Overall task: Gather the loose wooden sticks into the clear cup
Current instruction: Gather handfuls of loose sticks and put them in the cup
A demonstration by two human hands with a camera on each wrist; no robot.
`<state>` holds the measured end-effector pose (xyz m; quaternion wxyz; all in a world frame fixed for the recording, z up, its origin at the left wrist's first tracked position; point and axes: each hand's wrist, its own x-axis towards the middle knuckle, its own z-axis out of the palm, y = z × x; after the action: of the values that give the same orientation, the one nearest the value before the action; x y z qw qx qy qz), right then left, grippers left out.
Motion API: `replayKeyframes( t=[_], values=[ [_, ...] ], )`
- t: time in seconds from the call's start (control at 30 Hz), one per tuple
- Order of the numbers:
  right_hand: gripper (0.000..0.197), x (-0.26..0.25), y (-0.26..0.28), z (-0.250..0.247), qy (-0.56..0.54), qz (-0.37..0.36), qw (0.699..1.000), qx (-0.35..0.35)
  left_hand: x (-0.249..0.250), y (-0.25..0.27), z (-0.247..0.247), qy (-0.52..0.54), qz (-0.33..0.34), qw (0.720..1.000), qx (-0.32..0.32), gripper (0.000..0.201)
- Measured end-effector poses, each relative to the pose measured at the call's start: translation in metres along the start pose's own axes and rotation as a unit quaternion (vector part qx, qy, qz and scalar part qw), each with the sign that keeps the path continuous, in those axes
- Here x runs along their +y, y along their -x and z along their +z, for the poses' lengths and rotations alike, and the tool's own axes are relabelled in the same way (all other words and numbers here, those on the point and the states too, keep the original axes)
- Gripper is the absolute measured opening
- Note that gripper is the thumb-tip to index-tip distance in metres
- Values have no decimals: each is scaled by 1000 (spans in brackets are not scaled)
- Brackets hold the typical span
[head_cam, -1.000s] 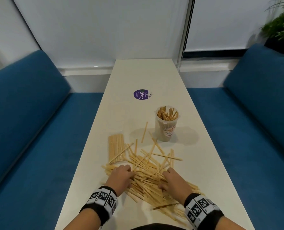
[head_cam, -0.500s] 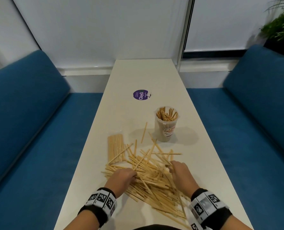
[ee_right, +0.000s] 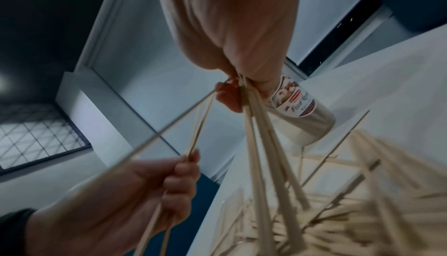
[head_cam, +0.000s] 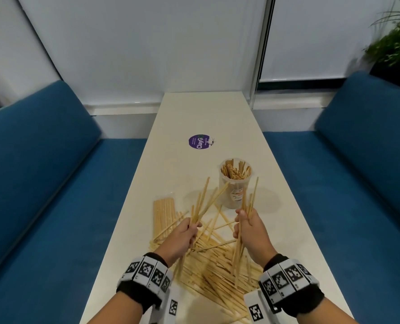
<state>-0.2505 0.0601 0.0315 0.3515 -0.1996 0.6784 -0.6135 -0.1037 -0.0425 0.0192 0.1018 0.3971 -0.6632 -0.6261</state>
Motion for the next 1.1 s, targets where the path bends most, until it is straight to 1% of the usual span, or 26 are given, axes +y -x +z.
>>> replayKeyframes(
  t=[0.07, 0.13, 0.23, 0.3, 0.4, 0.47, 0.53, 0.6, 0.73, 0.87, 0.97, 1.03, 1.1],
  values=[
    [18, -4, 2, 10, -29, 11, 999, -19, 10, 1, 8, 84, -19, 996, -11, 22],
    [16, -6, 1, 19, -22, 16, 999, -25, 19, 3, 16, 145, -29, 989, -21, 22],
    [22, -6, 0, 31, -16, 45, 998, -27, 28, 6, 28, 180, -33, 982, -40, 23],
    [26, -6, 0, 35, -55, 71, 996, -26, 31, 8, 33, 196, -34, 979, -41, 23],
    [39, -9, 1, 33, -116, 67, 991, -32, 34, 9, 36, 209, -37, 976, -40, 23],
    [44, -10, 1, 30, -119, 41, 991, -53, 34, 11, 36, 171, -40, 983, -54, 23],
    [39, -11, 1, 26, -87, 5, 993, -80, 35, 14, 38, 118, -41, 990, -68, 24],
    [35, -11, 1, 24, -52, -11, 994, -93, 35, 15, 38, 80, -38, 993, -82, 24],
    [29, -7, -3, 22, -53, 2, 995, -89, 37, 16, 37, 42, -36, 994, -95, 23],
    [35, -9, -2, 21, -58, 6, 994, -87, 36, 16, 36, 13, -16, 995, -102, 22],
    [36, -13, -2, 18, -61, 33, 989, -129, 34, 17, 36, -24, -8, 995, -99, 24],
    [28, -14, -5, 15, -65, 69, 981, -168, 32, 18, 37, -72, 4, 992, -101, 24],
    [21, -14, -8, 12, -60, 89, 976, -189, 30, 19, 37, -99, 20, 989, -108, 21]
  ],
)
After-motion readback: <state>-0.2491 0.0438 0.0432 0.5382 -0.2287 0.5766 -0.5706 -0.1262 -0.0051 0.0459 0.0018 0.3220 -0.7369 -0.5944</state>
